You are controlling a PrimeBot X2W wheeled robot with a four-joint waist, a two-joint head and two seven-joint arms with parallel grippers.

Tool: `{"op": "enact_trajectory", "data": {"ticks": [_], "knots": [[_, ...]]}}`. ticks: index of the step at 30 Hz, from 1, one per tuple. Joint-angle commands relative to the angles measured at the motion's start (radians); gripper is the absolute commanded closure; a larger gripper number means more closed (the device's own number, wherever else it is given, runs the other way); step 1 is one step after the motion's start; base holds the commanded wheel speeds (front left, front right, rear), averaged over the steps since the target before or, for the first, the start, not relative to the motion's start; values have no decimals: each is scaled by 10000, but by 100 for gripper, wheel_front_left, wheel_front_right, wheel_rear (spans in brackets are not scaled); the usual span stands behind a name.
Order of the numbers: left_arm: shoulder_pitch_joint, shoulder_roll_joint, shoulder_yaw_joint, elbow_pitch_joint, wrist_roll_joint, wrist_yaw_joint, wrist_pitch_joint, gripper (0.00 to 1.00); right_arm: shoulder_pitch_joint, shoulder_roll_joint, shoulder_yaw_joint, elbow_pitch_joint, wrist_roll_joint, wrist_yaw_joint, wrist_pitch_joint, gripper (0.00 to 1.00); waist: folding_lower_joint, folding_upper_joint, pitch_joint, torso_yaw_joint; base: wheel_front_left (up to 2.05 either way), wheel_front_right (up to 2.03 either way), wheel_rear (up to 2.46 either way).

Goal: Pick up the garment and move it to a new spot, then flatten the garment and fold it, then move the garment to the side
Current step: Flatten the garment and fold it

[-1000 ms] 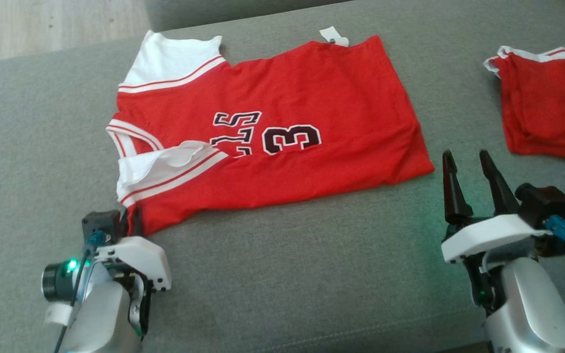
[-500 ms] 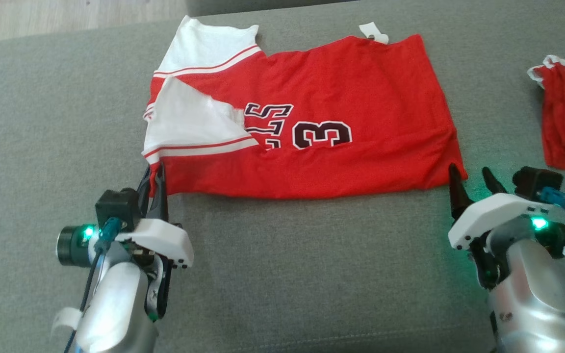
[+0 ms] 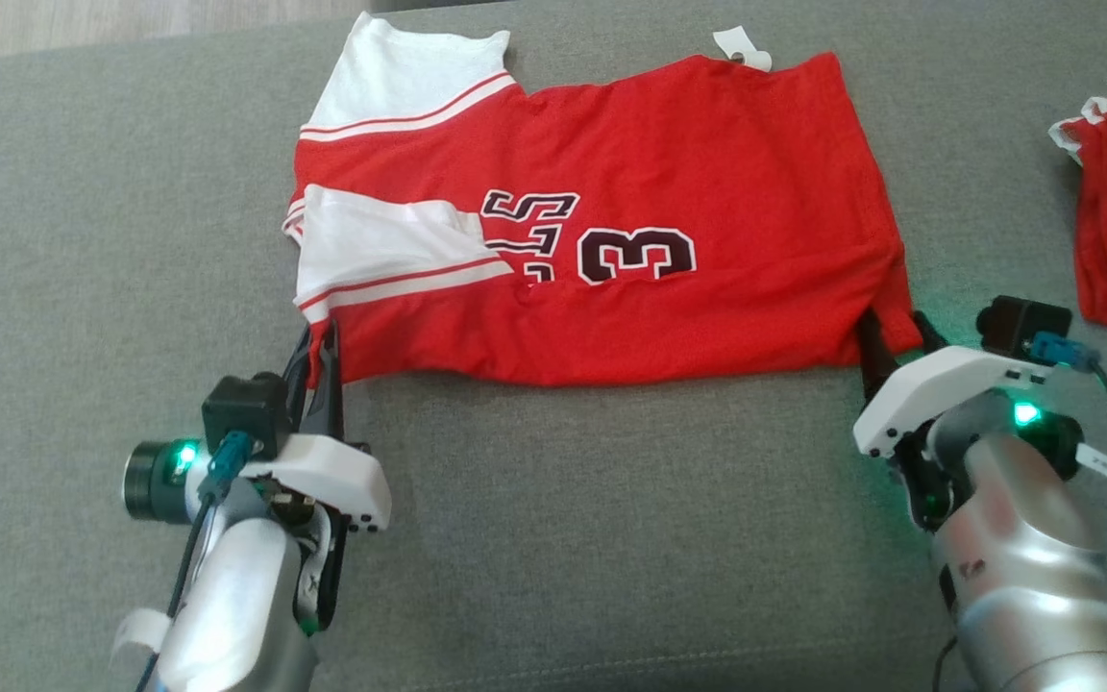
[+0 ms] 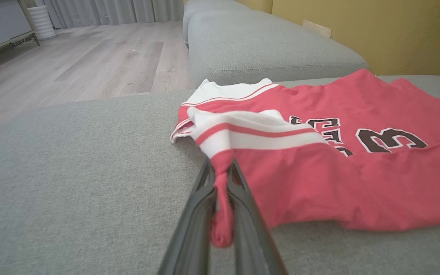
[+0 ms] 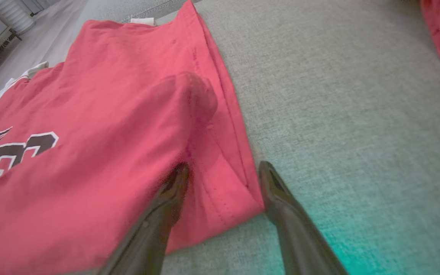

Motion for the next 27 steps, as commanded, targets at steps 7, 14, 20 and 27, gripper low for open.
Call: {"op": "enact_trajectory", "data": {"ticks": [7, 14, 20, 27], "knots": [[-23, 320, 439, 39, -85, 81, -131, 100, -240, 112, 577, 532, -88, -9, -1128, 100, 0, 0, -329, -131, 0, 0, 0], [514, 479, 594, 209, -245, 122, -131, 100, 122, 112, 89, 816, -510, -9, -1706, 100, 0, 0, -1026, -375, 0, 0, 0], [1071, 514, 641, 42, -365, 170, -131, 100, 707, 112, -1, 651, -494, -9, -1676, 100, 0, 0, -1540, -493, 0, 0, 0], [1855, 472, 559, -357, -527, 215, -103, 100, 1637, 112, -358, -13, -392, -9, -1280, 100, 0, 0, -2033, -483, 0, 0, 0]]}}
